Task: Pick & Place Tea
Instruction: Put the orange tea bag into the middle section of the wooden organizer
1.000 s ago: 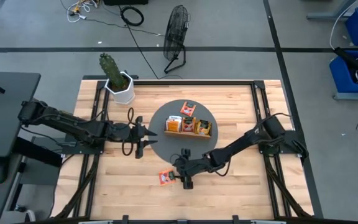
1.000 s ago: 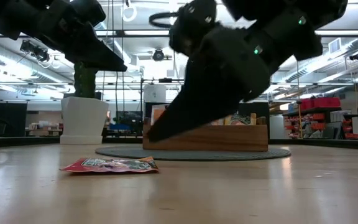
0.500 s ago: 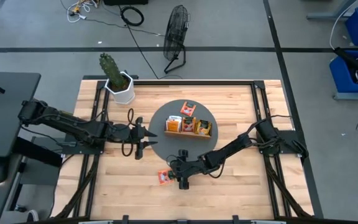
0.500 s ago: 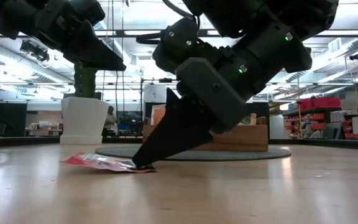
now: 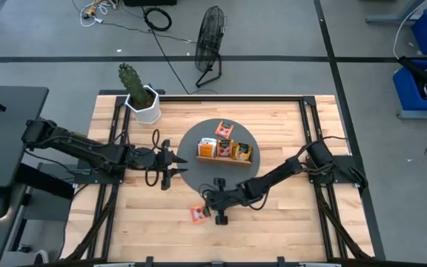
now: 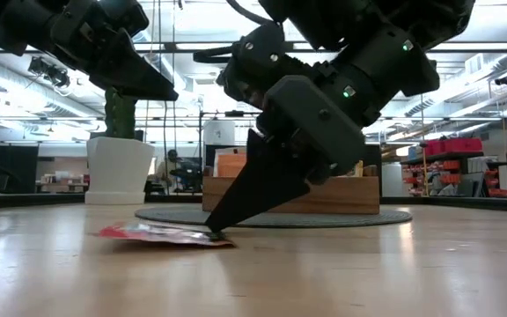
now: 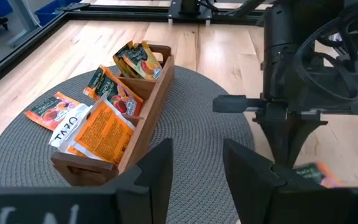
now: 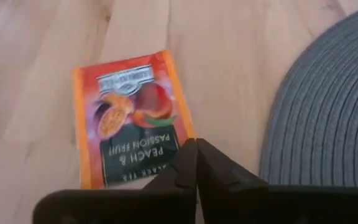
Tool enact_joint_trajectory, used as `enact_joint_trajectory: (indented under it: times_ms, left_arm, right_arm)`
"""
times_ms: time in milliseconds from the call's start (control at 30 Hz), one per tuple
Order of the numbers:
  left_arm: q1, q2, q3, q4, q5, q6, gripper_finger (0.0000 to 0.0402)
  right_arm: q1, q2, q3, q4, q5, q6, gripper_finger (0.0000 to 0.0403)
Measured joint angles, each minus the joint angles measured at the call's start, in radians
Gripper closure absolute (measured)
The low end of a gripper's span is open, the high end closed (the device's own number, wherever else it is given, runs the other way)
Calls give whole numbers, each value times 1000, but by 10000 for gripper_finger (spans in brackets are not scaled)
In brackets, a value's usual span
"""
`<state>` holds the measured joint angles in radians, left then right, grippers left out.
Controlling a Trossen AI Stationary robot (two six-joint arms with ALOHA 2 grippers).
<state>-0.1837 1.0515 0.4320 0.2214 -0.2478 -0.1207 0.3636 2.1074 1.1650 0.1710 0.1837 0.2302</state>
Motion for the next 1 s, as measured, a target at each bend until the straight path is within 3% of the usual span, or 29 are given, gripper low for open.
enact_joint_trajectory:
  times_ms: [633, 900, 1000]
  left_arm:
    - [0, 0, 0, -4, 6, -34, 257]
    - [-7, 90, 2, 14, 221, -184, 257]
    - [-18, 184, 1, 81, 236, -254, 254]
  right_arm:
    - [55, -105, -1, -27, 35, -49, 402]
    - [68, -113, -1, -48, 55, -49, 402]
    - [72, -113, -1, -47, 69, -52, 403]
